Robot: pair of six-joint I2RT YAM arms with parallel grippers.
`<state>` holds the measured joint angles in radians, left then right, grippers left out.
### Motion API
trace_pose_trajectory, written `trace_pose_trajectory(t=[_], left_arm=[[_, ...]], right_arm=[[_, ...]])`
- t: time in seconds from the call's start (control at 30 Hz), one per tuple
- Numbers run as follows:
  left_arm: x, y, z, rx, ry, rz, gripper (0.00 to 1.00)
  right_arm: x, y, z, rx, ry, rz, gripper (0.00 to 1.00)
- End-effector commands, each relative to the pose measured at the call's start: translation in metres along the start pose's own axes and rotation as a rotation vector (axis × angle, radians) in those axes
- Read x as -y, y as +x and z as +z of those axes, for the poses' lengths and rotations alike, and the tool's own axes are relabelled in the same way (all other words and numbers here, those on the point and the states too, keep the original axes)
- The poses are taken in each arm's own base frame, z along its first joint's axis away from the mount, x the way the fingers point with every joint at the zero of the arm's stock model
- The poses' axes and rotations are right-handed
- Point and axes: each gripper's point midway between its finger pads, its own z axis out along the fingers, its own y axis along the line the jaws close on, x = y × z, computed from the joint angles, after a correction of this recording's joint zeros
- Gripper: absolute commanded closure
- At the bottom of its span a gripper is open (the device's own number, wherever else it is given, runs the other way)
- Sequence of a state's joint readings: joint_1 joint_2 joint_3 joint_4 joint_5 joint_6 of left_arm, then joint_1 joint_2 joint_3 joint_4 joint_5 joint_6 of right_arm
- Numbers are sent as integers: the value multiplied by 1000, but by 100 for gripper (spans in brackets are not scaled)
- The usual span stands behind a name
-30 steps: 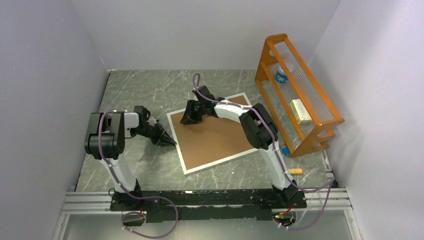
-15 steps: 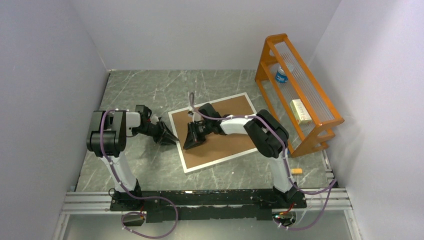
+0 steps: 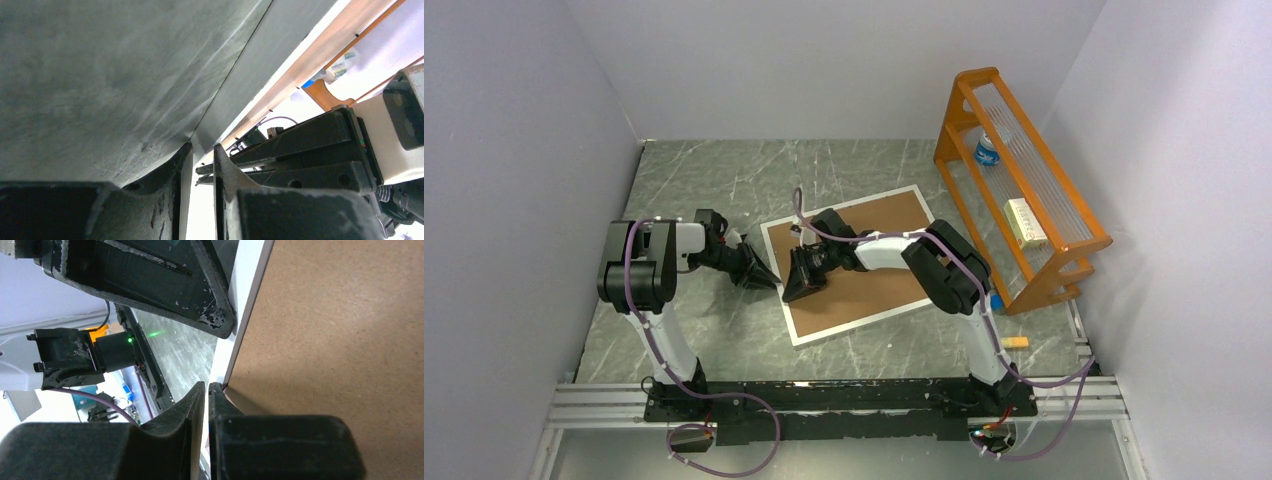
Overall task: Put the photo into the frame
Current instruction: Install the photo frame at the center of the board.
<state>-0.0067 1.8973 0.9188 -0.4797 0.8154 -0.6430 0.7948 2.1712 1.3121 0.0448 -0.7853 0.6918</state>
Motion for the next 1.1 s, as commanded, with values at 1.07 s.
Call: trace_pose_trajectory(t=[1.07], left_arm=[[-23,-17,0,144,-137,0,53]], right_arm=[[94,-62,-220,553,1010,117,57]])
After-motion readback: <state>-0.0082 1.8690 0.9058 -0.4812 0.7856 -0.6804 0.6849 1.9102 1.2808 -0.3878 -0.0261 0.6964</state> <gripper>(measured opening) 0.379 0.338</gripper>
